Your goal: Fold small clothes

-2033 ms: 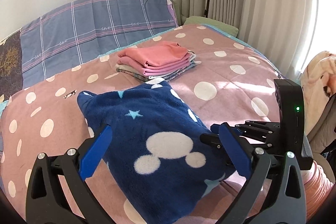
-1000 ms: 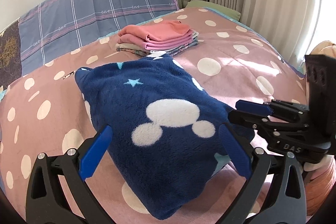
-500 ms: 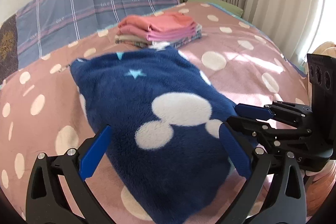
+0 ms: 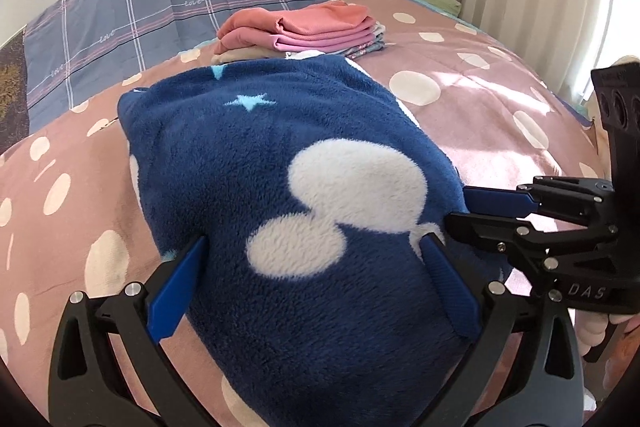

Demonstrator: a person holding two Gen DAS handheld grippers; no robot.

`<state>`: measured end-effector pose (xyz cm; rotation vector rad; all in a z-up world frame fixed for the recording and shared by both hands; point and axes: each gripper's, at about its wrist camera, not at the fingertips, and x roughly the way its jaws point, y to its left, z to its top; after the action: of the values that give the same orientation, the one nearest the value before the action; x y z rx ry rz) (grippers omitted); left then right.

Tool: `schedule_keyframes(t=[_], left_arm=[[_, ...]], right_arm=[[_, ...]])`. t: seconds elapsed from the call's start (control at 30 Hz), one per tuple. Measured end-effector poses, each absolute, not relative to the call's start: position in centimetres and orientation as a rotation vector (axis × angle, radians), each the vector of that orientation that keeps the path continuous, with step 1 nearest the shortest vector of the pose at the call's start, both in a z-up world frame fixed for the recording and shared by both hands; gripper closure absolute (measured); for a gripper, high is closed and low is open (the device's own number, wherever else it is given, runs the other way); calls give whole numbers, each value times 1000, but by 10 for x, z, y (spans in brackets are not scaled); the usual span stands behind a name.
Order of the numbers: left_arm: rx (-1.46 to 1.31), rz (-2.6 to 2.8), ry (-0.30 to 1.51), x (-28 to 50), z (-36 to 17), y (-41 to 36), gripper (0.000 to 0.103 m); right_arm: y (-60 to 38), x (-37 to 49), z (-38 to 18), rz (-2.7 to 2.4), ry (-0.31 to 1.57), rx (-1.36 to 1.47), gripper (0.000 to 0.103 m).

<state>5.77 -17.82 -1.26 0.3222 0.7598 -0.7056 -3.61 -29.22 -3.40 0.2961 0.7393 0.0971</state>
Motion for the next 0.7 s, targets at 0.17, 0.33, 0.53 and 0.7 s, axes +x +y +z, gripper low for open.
schedule_keyframes(t=[0.17,0.33,0.53,0.7], left_arm=[[365,-672,755,49,-1,-182,1],[437,-666,665,25,21,-184,1],[435,-665,657,29,26,-184,1],[370,-742,742,64,-27,-179,1]], right_arm=[[-295,-39,-34,97,732,310,69],[-299,-40,-36,110,726,331,69],[-300,-43,-32,119,719,339,69],[-302,-49,-4,95,642,276,69]])
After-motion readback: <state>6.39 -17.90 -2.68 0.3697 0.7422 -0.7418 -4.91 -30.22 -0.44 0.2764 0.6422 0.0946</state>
